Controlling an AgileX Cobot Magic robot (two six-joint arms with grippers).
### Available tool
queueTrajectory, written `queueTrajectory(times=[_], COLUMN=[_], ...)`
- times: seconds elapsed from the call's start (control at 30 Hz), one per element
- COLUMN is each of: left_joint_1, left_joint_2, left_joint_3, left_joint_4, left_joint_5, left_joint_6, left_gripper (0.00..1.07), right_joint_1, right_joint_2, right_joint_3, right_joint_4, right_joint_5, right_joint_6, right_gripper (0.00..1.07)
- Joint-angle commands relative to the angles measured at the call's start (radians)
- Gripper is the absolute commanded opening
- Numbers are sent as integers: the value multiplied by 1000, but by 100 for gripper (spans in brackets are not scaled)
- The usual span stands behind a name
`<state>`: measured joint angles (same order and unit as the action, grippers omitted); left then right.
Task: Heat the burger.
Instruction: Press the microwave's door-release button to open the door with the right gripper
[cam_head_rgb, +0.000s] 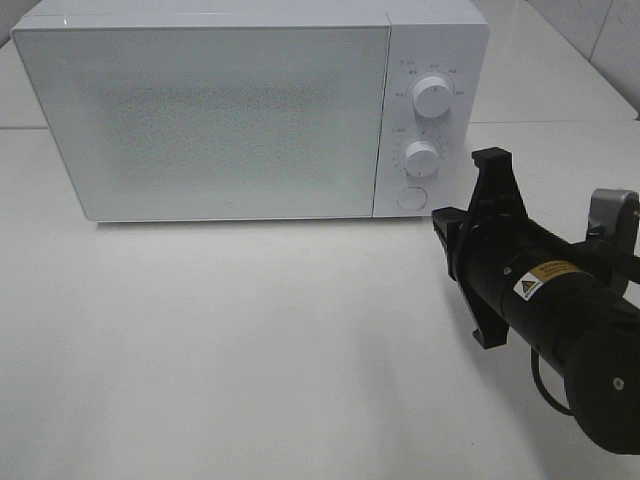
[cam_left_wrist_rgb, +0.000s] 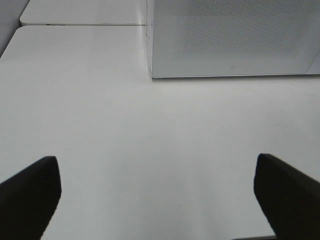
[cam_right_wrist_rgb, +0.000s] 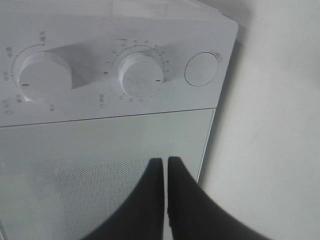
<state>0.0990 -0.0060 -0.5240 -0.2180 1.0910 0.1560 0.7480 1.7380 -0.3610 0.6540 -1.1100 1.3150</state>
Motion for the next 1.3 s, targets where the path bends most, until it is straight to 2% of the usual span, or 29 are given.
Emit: queueTrajectory(times=[0.03,0.37,0.7,1.3], left_joint_1=[-3,-3,-3,-3], left_joint_2=[-16,-16,-16,-16], left_joint_3=[3,3,3,3], left_joint_4=[-9,-9,-9,-9], left_joint_5=[-13,-13,-13,-13], left_joint_6=[-1,-1,-1,-1], left_gripper=[98,98,98,98], right_joint_1=[1,-2,-3,-152], right_joint_2=[-3,10,142,302], right_joint_3=[-6,-24,-150,-380], right_joint_4=[51,153,169,91], right_joint_5=[28,73,76,188], right_joint_6=[34,28,59,36], right_gripper=[0,0,0,0])
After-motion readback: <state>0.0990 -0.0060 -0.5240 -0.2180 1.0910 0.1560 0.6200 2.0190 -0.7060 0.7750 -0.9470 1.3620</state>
